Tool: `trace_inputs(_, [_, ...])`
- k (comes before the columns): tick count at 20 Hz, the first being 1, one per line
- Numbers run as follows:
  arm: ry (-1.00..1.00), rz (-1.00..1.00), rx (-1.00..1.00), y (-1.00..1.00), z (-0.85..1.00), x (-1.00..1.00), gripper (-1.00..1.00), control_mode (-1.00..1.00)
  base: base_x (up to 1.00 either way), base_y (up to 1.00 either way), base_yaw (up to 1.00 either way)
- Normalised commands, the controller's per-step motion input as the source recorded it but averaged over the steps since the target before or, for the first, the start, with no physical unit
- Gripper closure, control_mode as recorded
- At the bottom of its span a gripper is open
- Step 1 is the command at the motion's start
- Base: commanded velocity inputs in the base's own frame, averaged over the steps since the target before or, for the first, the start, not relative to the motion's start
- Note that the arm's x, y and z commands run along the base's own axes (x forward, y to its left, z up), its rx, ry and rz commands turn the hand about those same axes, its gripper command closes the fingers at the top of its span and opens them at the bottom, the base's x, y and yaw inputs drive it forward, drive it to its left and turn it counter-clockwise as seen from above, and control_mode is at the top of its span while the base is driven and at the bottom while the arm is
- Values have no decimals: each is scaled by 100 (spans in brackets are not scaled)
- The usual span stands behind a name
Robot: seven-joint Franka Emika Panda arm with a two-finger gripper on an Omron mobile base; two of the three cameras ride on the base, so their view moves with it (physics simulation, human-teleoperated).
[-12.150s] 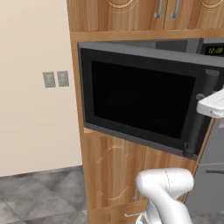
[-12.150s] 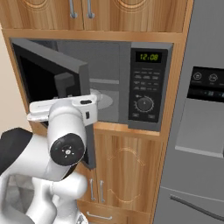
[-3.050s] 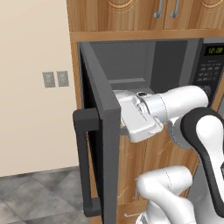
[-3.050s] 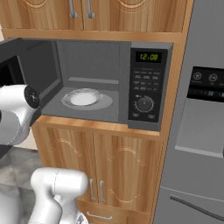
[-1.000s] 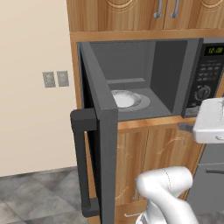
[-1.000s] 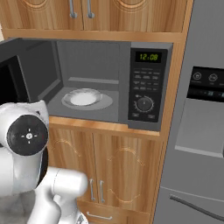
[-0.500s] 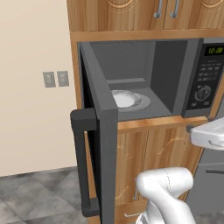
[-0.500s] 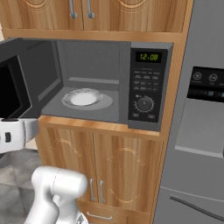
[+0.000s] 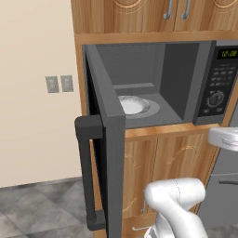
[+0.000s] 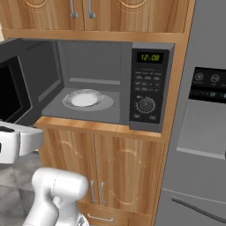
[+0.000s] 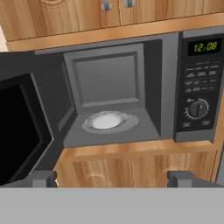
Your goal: Pick the eggplant from the counter and place it in the microwave. Then turn on the microwave.
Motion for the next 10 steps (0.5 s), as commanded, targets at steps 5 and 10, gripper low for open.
trace_inputs(5, [-5,-10,-5,-18,0,0,-100,-100,0,0,0])
trace_inputs(10, [-30,-2,-22,-4,0,-2,-100,-100,0,0,0])
